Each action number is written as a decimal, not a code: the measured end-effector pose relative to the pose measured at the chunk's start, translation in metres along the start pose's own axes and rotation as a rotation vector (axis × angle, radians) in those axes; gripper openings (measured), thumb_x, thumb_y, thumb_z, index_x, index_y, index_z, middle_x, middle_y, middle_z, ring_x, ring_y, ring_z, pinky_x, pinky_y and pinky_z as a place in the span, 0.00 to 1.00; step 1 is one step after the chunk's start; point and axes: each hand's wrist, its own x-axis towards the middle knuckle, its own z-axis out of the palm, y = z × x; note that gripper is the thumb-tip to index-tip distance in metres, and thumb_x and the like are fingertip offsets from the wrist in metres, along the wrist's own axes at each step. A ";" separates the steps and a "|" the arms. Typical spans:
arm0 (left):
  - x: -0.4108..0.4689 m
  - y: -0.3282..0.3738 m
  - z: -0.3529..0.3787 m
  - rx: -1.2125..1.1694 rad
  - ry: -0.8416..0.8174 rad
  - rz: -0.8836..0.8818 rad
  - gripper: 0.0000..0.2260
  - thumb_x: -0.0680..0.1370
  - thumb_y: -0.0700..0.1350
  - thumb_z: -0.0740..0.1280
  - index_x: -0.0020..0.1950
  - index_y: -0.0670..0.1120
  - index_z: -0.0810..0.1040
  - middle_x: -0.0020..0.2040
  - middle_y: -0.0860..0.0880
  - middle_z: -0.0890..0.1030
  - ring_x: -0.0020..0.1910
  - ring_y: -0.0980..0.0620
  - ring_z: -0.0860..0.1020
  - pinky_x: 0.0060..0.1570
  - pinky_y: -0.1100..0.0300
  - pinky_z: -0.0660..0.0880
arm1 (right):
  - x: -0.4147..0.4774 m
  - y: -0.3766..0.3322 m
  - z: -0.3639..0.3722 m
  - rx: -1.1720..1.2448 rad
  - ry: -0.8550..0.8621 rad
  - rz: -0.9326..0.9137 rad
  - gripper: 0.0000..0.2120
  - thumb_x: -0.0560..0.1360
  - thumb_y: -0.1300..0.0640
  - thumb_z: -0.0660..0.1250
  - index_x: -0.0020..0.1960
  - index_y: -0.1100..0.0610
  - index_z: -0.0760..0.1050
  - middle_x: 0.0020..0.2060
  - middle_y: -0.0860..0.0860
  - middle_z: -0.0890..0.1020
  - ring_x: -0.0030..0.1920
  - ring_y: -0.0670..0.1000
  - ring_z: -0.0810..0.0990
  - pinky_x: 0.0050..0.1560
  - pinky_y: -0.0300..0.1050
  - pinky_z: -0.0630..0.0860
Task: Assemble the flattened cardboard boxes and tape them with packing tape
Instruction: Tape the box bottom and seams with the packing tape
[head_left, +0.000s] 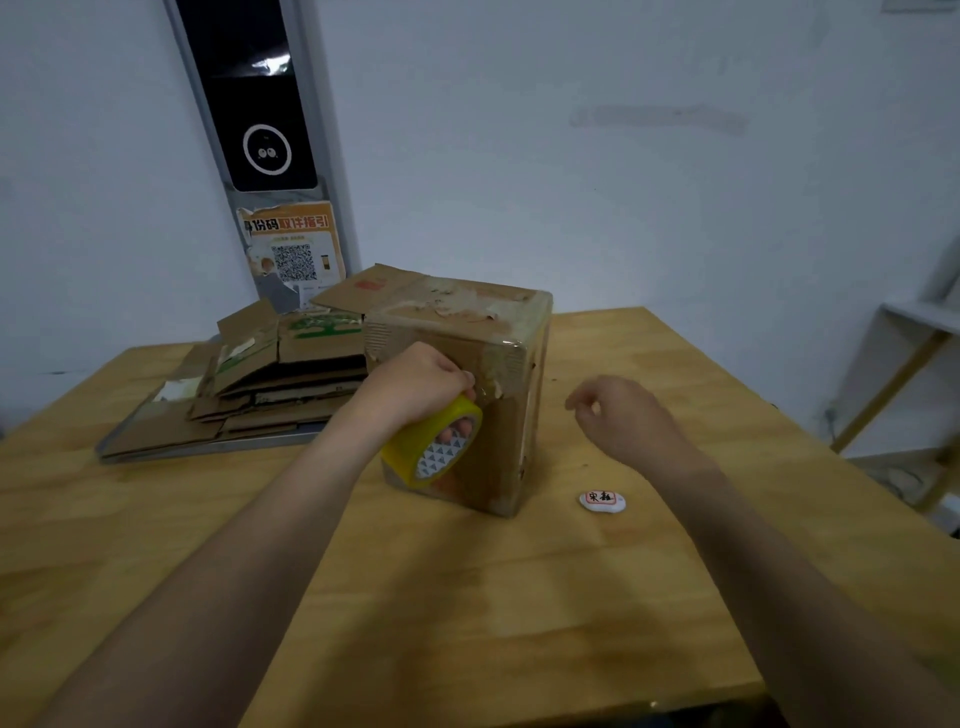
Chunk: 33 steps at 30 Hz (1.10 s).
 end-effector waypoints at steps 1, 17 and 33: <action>0.000 0.001 0.001 0.009 0.003 0.000 0.14 0.85 0.51 0.64 0.50 0.45 0.86 0.36 0.45 0.87 0.27 0.52 0.83 0.31 0.61 0.80 | -0.006 0.009 0.002 -0.091 -0.204 0.073 0.10 0.78 0.55 0.65 0.55 0.50 0.83 0.56 0.48 0.83 0.54 0.52 0.82 0.56 0.49 0.79; -0.005 -0.003 -0.001 0.026 0.012 0.024 0.14 0.83 0.54 0.66 0.48 0.47 0.86 0.36 0.46 0.87 0.31 0.49 0.84 0.40 0.57 0.83 | -0.044 0.042 0.058 -0.115 -0.265 0.185 0.14 0.81 0.52 0.63 0.44 0.61 0.78 0.39 0.56 0.81 0.40 0.57 0.81 0.36 0.47 0.69; -0.002 -0.003 -0.005 0.114 -0.003 0.070 0.15 0.82 0.59 0.66 0.47 0.51 0.86 0.36 0.51 0.87 0.29 0.53 0.84 0.36 0.62 0.78 | -0.015 -0.054 -0.029 1.390 -0.114 0.254 0.11 0.83 0.58 0.64 0.62 0.61 0.78 0.42 0.57 0.84 0.24 0.48 0.68 0.18 0.37 0.60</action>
